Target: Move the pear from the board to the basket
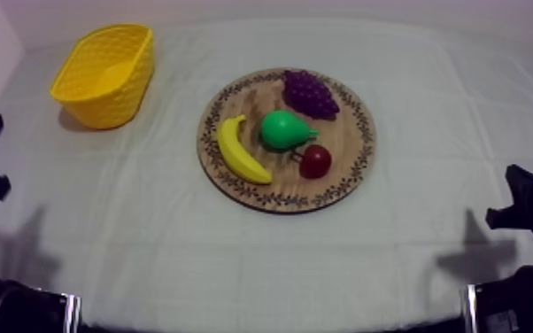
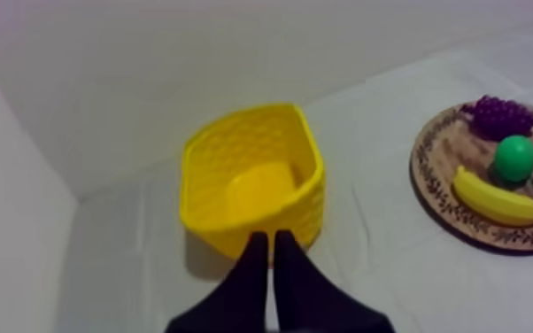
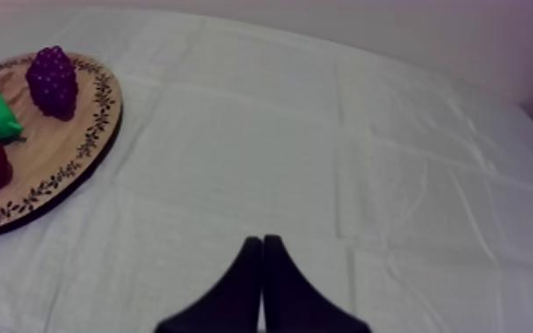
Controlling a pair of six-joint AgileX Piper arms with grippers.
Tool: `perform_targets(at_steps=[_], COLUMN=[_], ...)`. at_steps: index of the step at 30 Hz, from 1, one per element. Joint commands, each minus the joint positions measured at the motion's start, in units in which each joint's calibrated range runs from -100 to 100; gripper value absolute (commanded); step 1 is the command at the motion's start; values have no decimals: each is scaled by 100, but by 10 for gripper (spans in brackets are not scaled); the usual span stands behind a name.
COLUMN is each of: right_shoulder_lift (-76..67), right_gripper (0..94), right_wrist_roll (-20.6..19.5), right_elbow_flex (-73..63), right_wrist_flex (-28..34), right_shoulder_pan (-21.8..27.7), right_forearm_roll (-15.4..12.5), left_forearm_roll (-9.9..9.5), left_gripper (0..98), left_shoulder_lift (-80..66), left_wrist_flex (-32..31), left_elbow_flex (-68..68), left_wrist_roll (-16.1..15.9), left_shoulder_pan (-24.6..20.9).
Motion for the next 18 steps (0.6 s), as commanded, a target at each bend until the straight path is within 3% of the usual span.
perform_targets(at_steps=[1, 7, 13, 18], right_shoulder_lift=[-2, -2, -2, -2], right_gripper=[3, 3, 3, 3], right_wrist_roll=[1, 1, 0, 1], right_elbow_flex=[4, 4, 4, 4], right_wrist_flex=[-4, -4, -4, -4], right_shoulder_pan=[-1, -1, -1, -1], right_forearm_roll=[0, 0, 0, 0], left_forearm_roll=[8, 38, -421, -553], left_gripper=[1, 1, 2, 1], left_shoulder_lift=[1408, 3214, 4778, 5852], left_wrist_flex=[141, 668, 969, 1242], left_elbow_flex=[-2257, -4541, -5968, -6711], left_wrist_roll=[-359, -758, -616, -462], left_shoulder_pan=[120, 561, 1466, 2090])
